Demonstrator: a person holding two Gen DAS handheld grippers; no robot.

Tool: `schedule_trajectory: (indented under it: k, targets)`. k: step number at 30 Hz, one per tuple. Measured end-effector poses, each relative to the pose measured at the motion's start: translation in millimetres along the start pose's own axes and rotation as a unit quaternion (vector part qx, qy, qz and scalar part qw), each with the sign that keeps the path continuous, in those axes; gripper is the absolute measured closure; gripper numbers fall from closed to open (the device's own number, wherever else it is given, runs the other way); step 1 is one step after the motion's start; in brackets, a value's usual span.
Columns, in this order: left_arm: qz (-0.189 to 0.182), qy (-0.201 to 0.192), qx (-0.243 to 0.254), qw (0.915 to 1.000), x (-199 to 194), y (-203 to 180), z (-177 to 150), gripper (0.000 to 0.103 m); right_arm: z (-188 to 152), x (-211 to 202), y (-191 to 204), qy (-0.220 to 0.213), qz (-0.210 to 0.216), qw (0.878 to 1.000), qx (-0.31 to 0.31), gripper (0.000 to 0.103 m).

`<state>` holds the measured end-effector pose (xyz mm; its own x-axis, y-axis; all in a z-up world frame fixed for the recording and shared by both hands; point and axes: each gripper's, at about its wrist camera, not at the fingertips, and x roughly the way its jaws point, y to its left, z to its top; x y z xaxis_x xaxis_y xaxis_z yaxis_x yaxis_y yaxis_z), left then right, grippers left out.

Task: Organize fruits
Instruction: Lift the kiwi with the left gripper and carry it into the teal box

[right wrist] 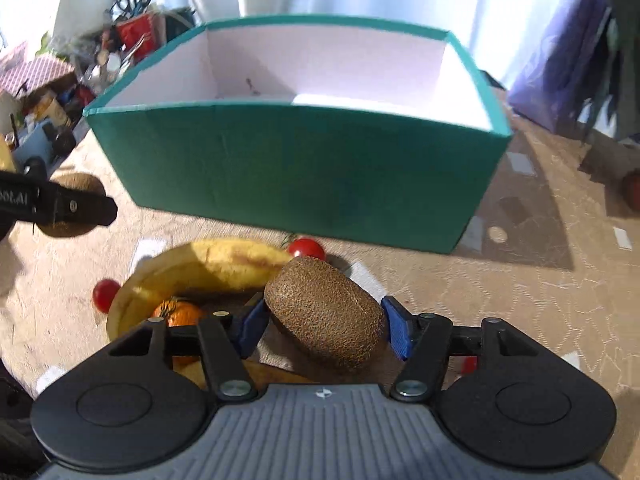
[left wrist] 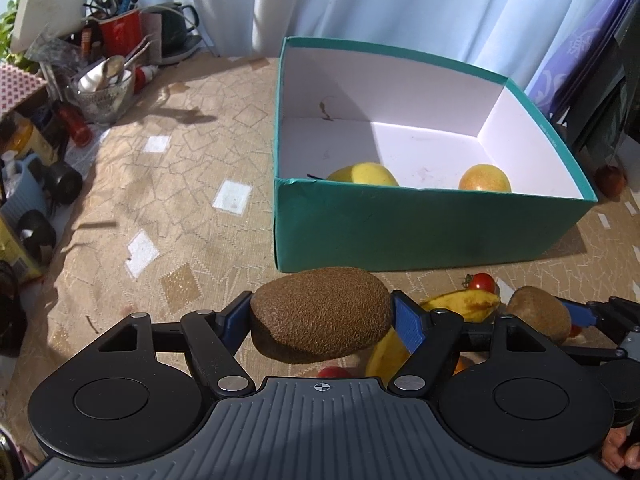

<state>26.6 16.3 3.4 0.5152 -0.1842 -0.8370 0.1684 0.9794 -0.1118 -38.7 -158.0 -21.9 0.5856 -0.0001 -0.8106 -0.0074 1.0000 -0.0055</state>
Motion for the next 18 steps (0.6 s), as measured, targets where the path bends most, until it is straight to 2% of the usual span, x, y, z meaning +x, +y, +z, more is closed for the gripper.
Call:
schedule_trajectory:
  k: [7,13,18]
  targets:
    - [-0.004,-0.042,0.035,0.9985,-17,-17,17,0.025,5,-24,-10,-0.035,-0.023,0.998,0.045,0.042]
    - [0.000,-0.083,0.042,0.9957,-29,-38,52,0.025,5,-39,-14,-0.061,-0.039,0.995,0.068,0.042]
    - [0.018,-0.119,0.052,0.9913,-27,-59,79,0.025,4,-48,-16,-0.075,-0.049,0.993,0.082,0.042]
